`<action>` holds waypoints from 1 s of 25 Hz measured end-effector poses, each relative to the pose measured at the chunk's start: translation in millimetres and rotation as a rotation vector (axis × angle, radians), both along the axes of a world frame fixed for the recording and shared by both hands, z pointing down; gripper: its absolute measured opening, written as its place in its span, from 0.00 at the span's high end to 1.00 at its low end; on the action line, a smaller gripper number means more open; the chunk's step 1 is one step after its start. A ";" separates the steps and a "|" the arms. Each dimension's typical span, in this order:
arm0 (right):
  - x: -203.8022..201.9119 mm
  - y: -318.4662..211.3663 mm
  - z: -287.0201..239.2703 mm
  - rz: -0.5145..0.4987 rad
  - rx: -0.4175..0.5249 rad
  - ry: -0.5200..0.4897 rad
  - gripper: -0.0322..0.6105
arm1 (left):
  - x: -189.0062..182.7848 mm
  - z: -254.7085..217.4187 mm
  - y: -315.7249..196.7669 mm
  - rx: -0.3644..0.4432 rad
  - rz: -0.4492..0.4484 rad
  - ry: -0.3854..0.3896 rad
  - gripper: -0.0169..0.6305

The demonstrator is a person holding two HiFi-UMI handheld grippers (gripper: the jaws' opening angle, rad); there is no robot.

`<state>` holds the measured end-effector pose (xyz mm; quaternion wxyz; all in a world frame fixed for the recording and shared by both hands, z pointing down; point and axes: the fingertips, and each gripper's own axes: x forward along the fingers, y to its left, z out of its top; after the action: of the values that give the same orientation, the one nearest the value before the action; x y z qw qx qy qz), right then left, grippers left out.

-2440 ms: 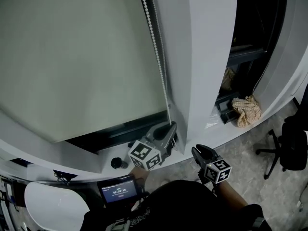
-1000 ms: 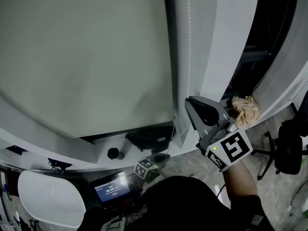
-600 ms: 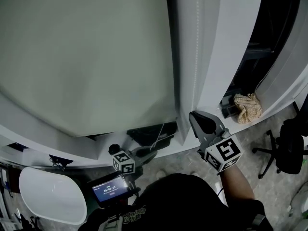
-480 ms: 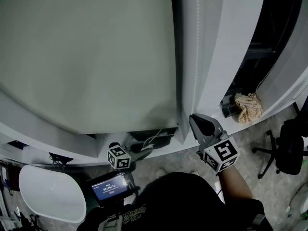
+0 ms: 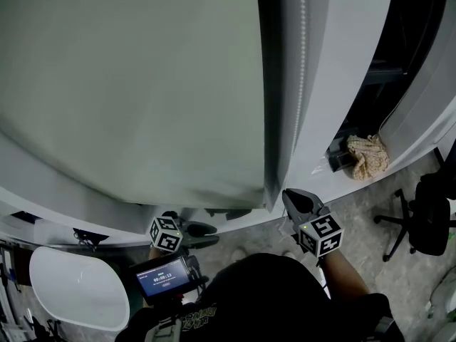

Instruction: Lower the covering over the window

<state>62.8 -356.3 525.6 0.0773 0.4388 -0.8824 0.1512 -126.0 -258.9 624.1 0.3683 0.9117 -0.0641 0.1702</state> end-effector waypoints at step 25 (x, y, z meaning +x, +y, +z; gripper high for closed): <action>-24.8 66.4 182.0 -0.170 -0.404 0.200 0.93 | 173.0 -281.1 -100.9 0.692 -0.244 0.454 0.72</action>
<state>38.0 -289.9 707.6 0.2628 0.3515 -0.8559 0.2734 47.0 -359.8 343.0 0.0629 0.9816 -0.1418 -0.1112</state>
